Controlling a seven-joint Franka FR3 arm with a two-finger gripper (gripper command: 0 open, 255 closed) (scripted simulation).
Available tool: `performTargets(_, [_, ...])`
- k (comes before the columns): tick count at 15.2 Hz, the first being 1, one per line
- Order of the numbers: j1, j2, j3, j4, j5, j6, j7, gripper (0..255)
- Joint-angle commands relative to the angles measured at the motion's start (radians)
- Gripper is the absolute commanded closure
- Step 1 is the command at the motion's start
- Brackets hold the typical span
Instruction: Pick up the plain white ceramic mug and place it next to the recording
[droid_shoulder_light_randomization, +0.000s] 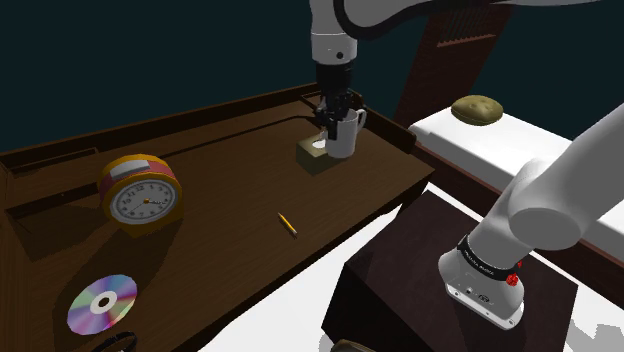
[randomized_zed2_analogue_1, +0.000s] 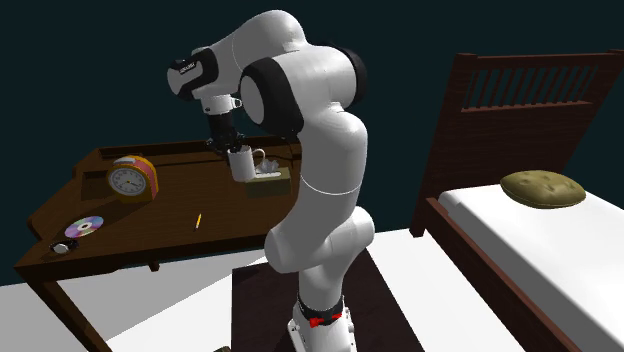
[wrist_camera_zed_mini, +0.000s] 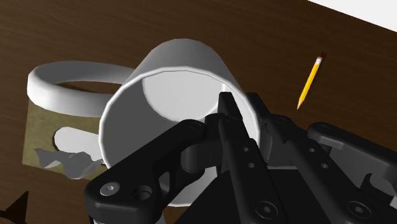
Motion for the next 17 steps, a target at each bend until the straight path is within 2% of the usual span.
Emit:
performTargets(1, [0.018, 0.039, 0.029, 0.023, 0.003, 0.017, 0.050, 255])
performTargets(9, [0.104, 0.223, 0.133, 0.171, -0.025, 0.050, 0.252, 255])
performTargets(17, [0.226, 0.465, 0.195, 0.406, -0.111, 0.041, 0.451, 255])
